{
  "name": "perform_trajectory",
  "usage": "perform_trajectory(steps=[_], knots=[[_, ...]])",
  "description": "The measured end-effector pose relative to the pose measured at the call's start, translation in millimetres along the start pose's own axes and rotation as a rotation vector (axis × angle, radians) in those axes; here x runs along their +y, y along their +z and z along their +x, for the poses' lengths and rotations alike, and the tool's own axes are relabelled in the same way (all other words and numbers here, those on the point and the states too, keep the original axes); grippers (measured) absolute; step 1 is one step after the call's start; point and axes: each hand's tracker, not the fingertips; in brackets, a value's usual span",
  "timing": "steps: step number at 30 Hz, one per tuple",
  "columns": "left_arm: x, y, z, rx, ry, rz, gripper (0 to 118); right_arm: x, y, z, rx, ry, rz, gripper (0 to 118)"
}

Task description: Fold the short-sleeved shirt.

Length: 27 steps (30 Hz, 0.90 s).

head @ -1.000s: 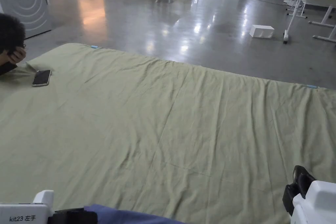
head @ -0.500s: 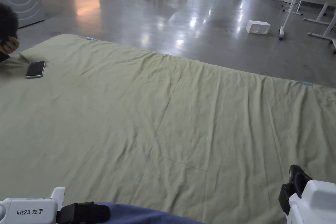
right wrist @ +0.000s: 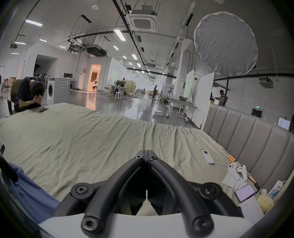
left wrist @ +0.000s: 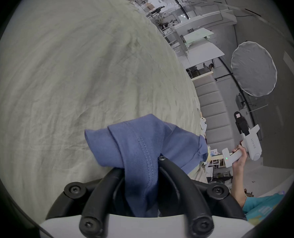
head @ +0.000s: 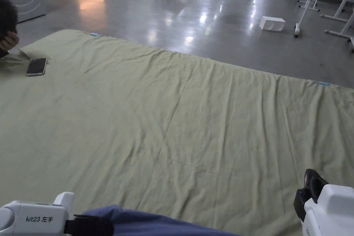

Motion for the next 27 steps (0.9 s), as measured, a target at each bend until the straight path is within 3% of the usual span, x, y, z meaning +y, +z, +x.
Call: perform_trajectory(steps=[7, 17, 27], knots=[[15, 26, 34, 0.046, -0.023, -0.008, 13, -1, 1, 3, 0.000, -0.003, 0.000, 0], [35, 97, 47, 0.316, -0.041, 0.024, 13, -3, 2, 5, 0.019, -0.018, 0.009, 0], [15, 77, 112, 0.371, -0.078, -0.003, 13, -2, 0, 8, 0.028, -0.054, 0.033, 0]])
